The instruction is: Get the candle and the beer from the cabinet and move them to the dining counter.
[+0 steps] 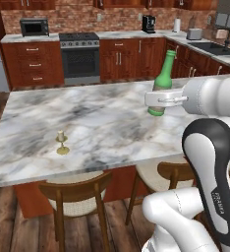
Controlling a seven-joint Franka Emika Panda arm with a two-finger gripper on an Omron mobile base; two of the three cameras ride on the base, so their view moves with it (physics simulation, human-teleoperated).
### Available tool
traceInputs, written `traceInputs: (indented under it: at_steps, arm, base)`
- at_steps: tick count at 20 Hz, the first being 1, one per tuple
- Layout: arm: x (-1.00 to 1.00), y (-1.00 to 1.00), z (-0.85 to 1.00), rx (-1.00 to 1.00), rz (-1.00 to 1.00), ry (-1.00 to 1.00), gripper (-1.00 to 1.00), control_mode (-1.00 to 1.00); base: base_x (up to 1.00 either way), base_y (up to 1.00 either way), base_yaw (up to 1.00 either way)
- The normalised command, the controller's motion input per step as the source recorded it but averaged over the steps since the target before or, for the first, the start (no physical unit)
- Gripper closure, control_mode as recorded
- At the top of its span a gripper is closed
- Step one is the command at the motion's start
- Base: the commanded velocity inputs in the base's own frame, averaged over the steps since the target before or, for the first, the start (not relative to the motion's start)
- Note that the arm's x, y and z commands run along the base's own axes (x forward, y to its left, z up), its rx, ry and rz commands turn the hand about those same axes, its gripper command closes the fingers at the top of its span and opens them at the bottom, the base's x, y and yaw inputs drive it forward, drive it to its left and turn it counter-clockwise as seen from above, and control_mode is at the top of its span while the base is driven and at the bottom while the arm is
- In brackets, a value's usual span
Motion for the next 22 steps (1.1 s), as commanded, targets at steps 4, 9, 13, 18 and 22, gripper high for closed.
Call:
traceInputs:
  at_steps: [4,9,13,18,22]
  arm:
    - [0.00,0.00,0.00,0.00,0.00,0.00,1.00,1.00]
    - [0.00,0.00,0.00,0.00,0.00,0.00,1.00,1.00]
    - [0.00,0.00,0.00,0.00,0.00,0.00,1.00,-1.00]
    - [0.00,0.00,0.00,0.00,0.00,0.00,1.00,-1.00]
    - [0.00,0.00,0.00,0.00,0.00,0.00,1.00,-1.00]
  base:
    - [0.00,0.00,0.00]
    - [0.00,0.00,0.00]
    - [0.00,0.00,0.00]
    - [0.00,0.00,0.00]
    - [0.00,0.00,0.00]
